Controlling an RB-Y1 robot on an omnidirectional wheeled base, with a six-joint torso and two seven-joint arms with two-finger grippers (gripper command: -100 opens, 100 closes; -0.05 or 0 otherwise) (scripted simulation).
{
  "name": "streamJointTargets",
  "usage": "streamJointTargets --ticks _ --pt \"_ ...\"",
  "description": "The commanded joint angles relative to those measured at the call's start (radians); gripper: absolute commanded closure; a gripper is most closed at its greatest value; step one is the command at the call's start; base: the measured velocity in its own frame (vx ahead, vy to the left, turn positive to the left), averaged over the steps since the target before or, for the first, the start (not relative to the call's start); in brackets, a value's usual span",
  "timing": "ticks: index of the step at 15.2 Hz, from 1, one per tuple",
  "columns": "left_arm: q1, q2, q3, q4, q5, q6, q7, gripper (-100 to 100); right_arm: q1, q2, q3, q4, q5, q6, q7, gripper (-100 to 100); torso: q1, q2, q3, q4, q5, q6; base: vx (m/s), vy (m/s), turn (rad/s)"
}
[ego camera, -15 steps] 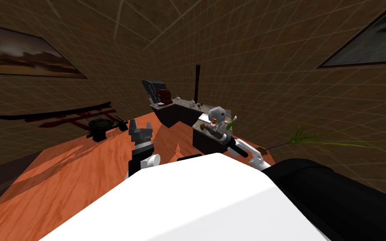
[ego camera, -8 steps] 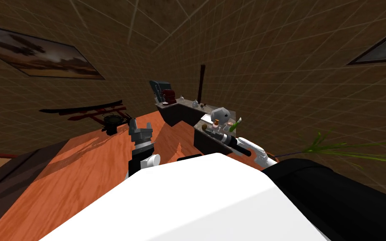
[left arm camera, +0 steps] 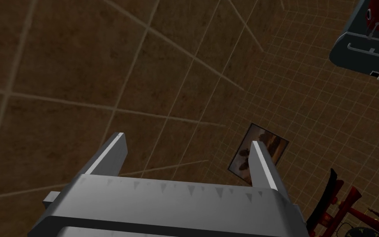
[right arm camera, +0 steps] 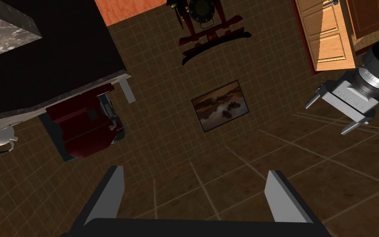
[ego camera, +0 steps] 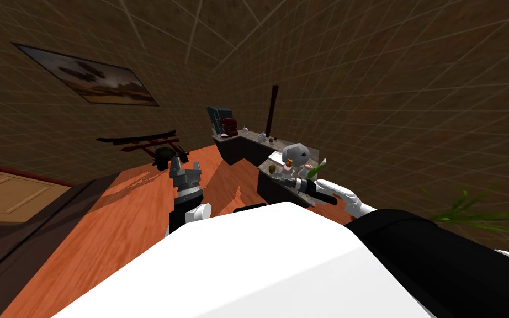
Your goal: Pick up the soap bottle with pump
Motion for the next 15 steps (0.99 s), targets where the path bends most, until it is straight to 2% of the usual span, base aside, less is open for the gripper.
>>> streamJointTargets --ticks 1,2,3,6,7,9,10,15 --pt "0.000 0.000 0.000 0.000 0.000 0.000 0.000 0 -0.001 -0.050 0.008 0.011 0.020 0.000 -0.002 -100 0.000 0.000 0.000 0.000 0.000 0.000 -0.011 -0.036 0.274" --pt "0.000 0.000 0.000 0.000 0.000 0.000 0.000 0 -0.001 -0.070 0.008 0.011 0.020 0.000 -0.002 -100 0.000 0.000 0.000 0.000 0.000 0.000 -0.010 -0.035 0.122" --pt "0.000 0.000 0.000 0.000 0.000 0.000 0.000 0 0.006 -0.095 0.014 0.024 0.047 -0.001 -0.003 -100 0.000 0.000 0.000 0.000 0.000 0.001 -0.016 -0.039 0.251" --pt "0.000 0.000 0.000 0.000 0.000 0.000 0.000 0 0.006 -0.143 0.014 0.024 0.047 -0.001 -0.003 -100 -0.001 0.000 0.000 0.000 0.000 0.001 -0.014 -0.035 0.120" --pt "0.000 0.000 0.000 0.000 0.000 0.000 0.000 0 0.014 -0.176 0.020 0.036 0.075 -0.003 -0.004 -100 0.000 0.000 0.000 0.000 0.000 0.001 -0.019 -0.029 0.208" --pt "0.000 0.000 0.000 0.000 0.000 0.000 0.000 0 0.014 -0.216 0.020 0.036 0.075 -0.003 -0.004 -100 -0.001 0.000 0.000 0.000 0.000 0.000 -0.020 -0.038 0.192" --pt "0.000 0.000 0.000 0.000 0.000 0.000 0.000 0 0.021 -0.240 0.027 0.049 0.103 -0.004 -0.005 -100 -0.001 0.000 0.000 0.000 0.000 0.001 -0.017 -0.035 0.245" --pt "0.000 0.000 0.000 0.000 0.000 0.000 0.000 0 0.028 -0.358 0.033 0.061 0.130 -0.005 -0.006 -100 -0.001 0.000 0.000 0.000 0.000 0.000 -0.020 -0.037 0.197"
